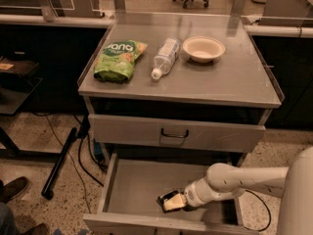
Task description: Place rxbar chocolate into middle drawer
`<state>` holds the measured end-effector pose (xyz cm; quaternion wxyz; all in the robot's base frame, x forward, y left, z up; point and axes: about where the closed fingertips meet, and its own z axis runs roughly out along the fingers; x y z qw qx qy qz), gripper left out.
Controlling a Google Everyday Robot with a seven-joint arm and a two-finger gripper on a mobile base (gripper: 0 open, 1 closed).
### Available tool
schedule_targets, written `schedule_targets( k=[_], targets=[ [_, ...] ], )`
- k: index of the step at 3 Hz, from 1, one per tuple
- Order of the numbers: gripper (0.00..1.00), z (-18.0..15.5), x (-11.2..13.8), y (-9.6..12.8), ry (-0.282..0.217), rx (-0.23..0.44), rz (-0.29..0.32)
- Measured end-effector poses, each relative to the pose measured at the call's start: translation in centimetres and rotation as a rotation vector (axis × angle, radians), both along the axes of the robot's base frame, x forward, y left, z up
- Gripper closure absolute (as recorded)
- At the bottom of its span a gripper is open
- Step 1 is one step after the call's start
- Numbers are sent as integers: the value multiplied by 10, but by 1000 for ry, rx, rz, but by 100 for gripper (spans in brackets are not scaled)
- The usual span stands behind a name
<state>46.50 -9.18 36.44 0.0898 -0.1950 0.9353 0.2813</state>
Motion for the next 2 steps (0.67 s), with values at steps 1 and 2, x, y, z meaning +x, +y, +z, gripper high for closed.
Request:
schedule_targets(
  k=[1,2],
  targets=[
    [81,0,0,0,0,0,0],
    [58,0,0,0,0,0,0]
  ],
)
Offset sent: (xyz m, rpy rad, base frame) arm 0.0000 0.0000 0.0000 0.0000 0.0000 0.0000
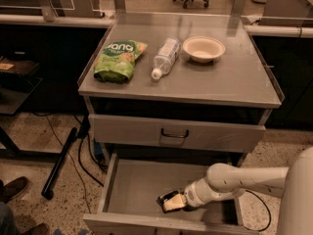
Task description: Place rxbar chocolate into middle drawer
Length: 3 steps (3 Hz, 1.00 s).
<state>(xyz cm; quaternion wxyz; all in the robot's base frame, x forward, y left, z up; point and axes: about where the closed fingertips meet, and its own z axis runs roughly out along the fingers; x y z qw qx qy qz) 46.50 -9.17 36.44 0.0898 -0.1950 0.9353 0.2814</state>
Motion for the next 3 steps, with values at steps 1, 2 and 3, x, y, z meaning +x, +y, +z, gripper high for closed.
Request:
schedule_targets(
  k=[1,2,3],
  targets=[
    [34,0,0,0,0,0,0],
    [11,0,0,0,0,0,0],
    [0,0,0,0,0,0,0]
  ],
)
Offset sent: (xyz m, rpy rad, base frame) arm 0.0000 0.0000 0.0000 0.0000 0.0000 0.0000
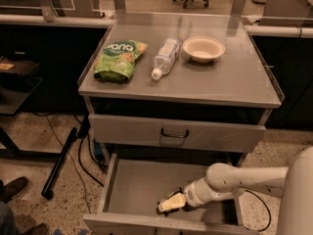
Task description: Place rxbar chocolate into middle drawer
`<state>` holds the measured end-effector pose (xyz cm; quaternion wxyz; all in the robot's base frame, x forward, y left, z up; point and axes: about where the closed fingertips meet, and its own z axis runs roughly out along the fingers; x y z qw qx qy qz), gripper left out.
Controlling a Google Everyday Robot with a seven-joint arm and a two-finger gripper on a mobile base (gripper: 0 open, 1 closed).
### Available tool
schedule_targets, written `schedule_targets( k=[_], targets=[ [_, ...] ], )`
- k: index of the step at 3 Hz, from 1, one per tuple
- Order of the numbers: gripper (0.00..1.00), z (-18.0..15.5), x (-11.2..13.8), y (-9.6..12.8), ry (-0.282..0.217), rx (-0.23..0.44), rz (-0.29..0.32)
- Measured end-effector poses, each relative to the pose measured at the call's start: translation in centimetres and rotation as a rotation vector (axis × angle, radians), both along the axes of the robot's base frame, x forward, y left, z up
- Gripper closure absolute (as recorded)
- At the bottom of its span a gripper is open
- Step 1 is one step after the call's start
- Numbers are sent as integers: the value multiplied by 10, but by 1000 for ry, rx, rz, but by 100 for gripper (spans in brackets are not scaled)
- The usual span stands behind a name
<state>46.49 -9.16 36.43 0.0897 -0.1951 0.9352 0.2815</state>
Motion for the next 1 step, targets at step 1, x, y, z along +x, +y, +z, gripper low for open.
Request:
schedule_targets(
  k=[1],
  targets=[
    [0,0,0,0,0,0,0]
  ],
)
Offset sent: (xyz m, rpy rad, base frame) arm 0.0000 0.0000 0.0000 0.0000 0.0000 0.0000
